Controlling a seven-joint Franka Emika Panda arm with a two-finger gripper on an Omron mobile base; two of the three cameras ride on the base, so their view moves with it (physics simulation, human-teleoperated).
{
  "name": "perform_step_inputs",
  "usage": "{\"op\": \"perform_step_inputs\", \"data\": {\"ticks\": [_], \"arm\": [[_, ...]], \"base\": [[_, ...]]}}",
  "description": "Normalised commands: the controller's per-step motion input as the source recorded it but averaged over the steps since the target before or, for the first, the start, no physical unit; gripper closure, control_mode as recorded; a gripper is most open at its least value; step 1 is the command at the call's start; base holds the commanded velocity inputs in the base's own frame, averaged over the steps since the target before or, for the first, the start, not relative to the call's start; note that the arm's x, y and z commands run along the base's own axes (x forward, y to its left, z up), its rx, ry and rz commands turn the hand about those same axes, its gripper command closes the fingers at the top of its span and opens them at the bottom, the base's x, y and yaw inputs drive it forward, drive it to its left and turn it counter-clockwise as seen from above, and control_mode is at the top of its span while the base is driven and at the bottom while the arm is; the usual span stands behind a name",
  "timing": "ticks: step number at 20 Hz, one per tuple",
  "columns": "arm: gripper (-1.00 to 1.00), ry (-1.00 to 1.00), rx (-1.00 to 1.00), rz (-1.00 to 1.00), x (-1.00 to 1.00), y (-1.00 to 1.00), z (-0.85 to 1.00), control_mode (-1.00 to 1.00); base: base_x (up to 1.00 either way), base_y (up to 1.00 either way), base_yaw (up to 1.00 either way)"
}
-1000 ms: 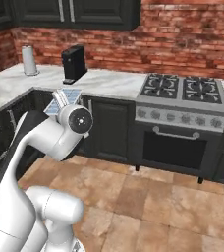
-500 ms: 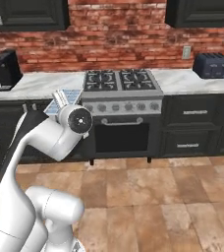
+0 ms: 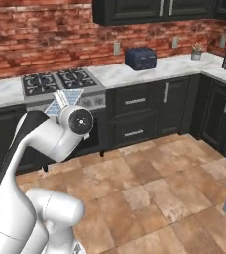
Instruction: The ice cube tray has been filled with water. Take the tray and place it in the freezer to make ice. Close the freezer door after placing the tray.
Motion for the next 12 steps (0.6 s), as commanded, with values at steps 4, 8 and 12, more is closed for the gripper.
{"op": "perform_step_inputs", "data": {"ticks": [4,8,12], "arm": [[1.00,0.00,0.00,0.00,0.00,0.00,0.00,1.00],[1.00,0.00,0.00,0.00,0.00,0.00,0.00,1.00],[1.00,0.00,0.00,0.00,0.00,0.00,0.00,1.00]], "base": [[-0.14,-0.14,-0.55],[-0.19,-0.02,-0.52],[-0.36,0.00,-0.41]]}}
